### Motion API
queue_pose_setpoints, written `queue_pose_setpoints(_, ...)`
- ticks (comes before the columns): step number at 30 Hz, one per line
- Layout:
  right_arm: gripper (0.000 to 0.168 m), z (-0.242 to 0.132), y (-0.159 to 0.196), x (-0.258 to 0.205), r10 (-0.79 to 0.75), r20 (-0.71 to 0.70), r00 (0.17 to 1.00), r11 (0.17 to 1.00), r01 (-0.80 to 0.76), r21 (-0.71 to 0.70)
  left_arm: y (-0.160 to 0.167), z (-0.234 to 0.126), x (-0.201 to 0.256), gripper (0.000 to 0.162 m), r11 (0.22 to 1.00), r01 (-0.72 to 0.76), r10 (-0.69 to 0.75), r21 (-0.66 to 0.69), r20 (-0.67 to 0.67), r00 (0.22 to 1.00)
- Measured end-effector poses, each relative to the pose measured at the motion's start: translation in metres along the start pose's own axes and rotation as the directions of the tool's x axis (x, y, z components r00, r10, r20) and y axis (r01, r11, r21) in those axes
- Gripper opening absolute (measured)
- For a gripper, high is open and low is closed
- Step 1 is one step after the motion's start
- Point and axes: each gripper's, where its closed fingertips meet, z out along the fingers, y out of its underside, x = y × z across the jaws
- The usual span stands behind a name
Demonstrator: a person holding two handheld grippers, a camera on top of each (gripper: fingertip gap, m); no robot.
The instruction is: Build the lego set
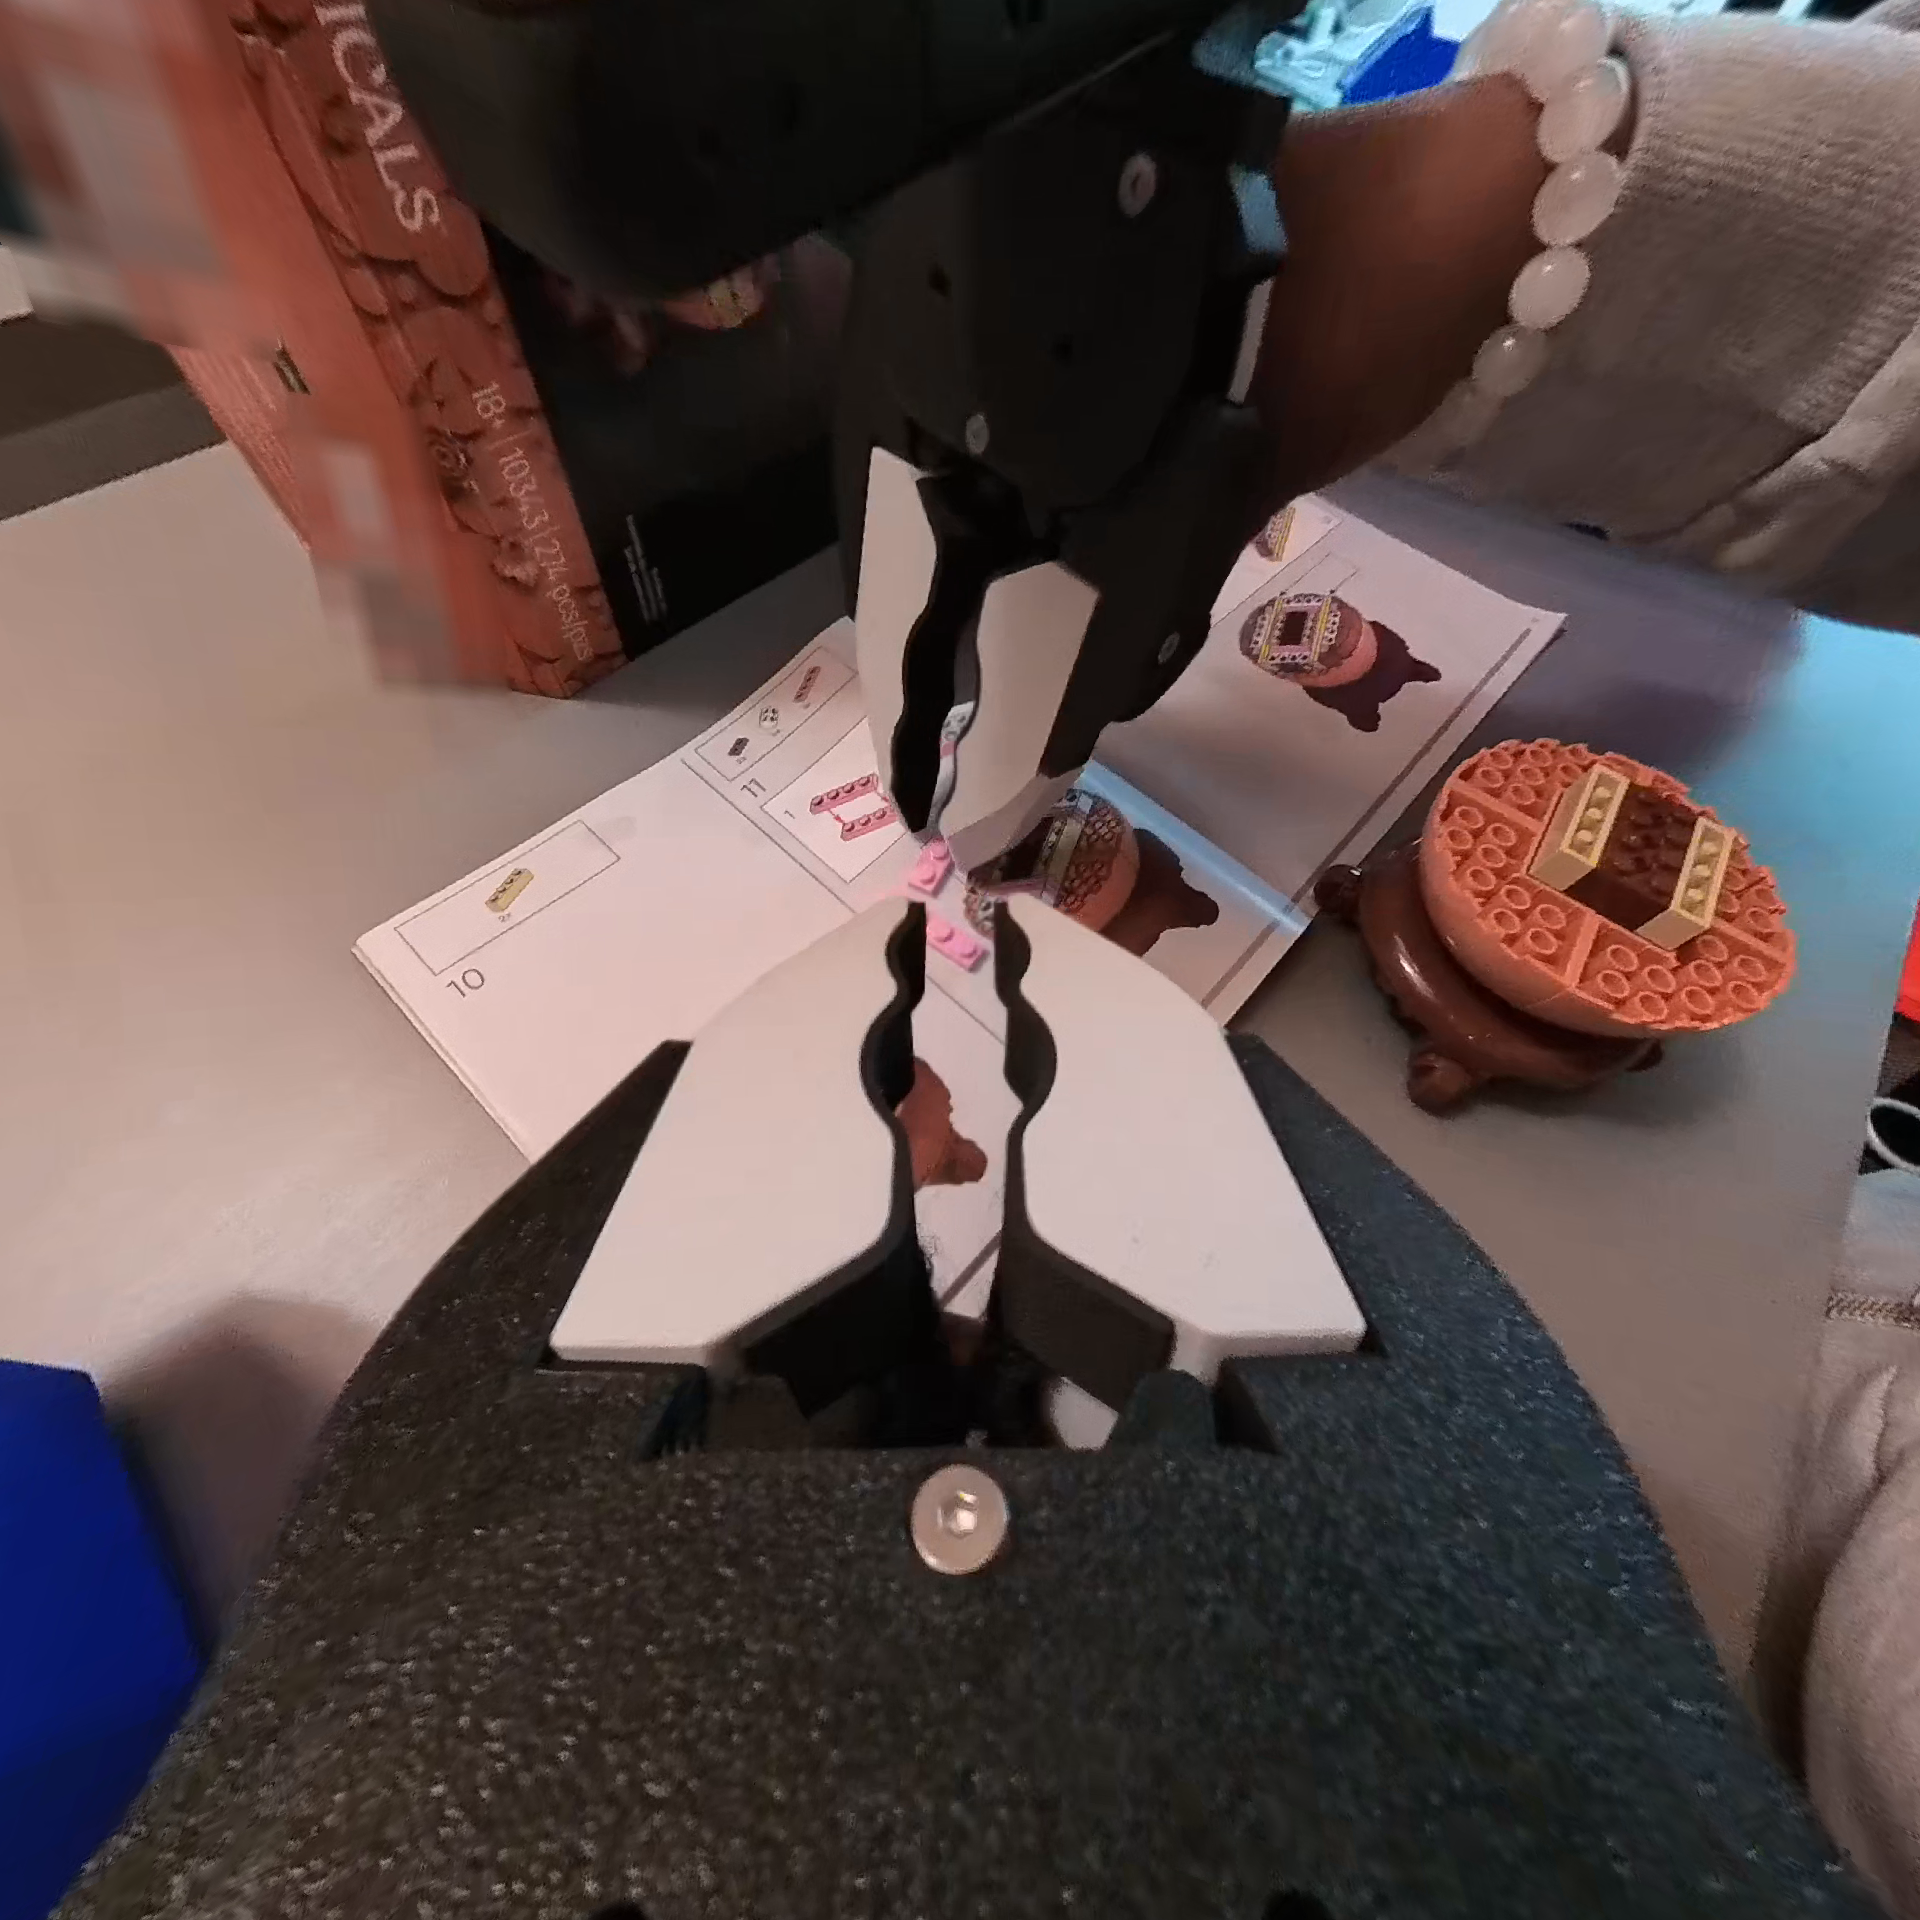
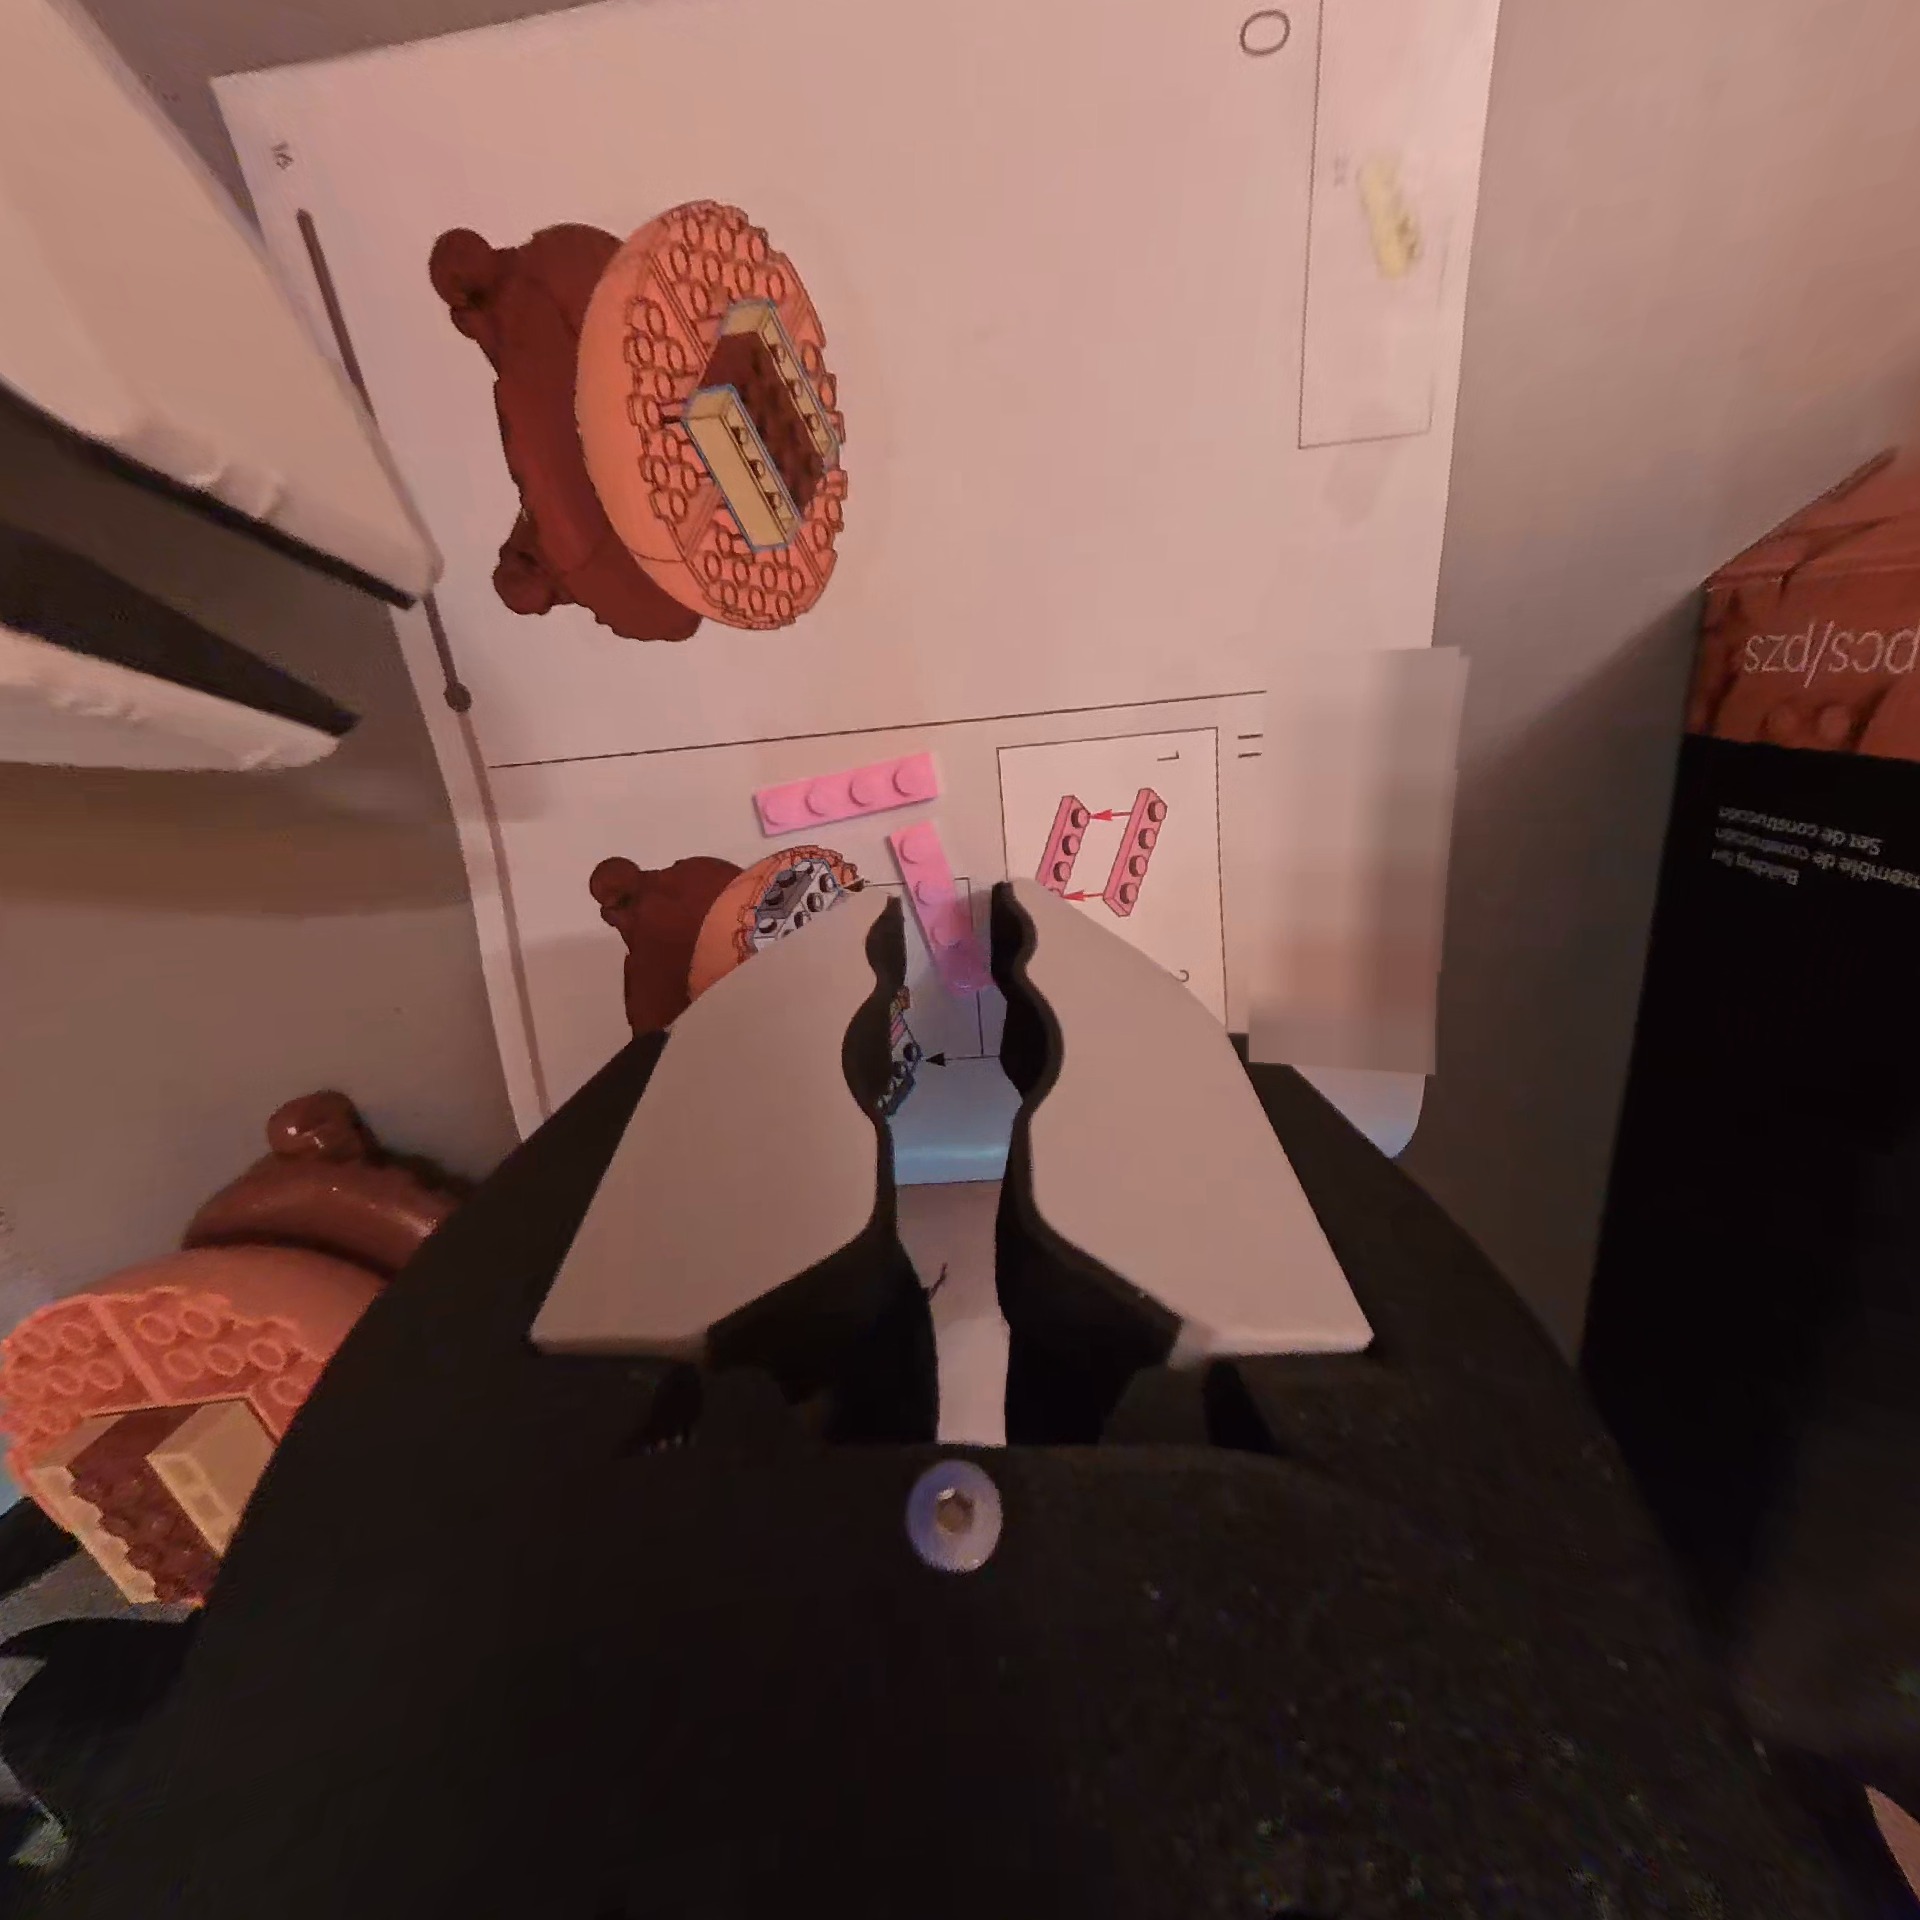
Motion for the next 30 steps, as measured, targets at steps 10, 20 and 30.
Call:
queue_pose_setpoints(10, 0.023, -0.087, 0.001, -0.014, 0.106, -0.06, 0.993, 0.89, -0.068, 0.452, 0.002, 0.01, 0.013, 0.019, 0.999, -0.032, 0.032, -0.009, -0.013, 0.999)
queue_pose_setpoints(20, 0.046, -0.256, 0.24, 0.0, 0.529, -0.505, 0.683, 0.814, -0.239, 0.529, -0.018, 0.033, 0.034, 0.025, 1.0, 0.0, 0.003, 0.029, -0.082, 0.997)
queue_pose_setpoints(30, 0.013, -0.21, 0.34, 0.035, 0.23, -0.38, 0.896, 0.947, -0.116, 0.299, -0.057, 0.067, 0.048, 0.026, 0.999, -0.04, 0.041, 0.01, -0.056, 0.998)
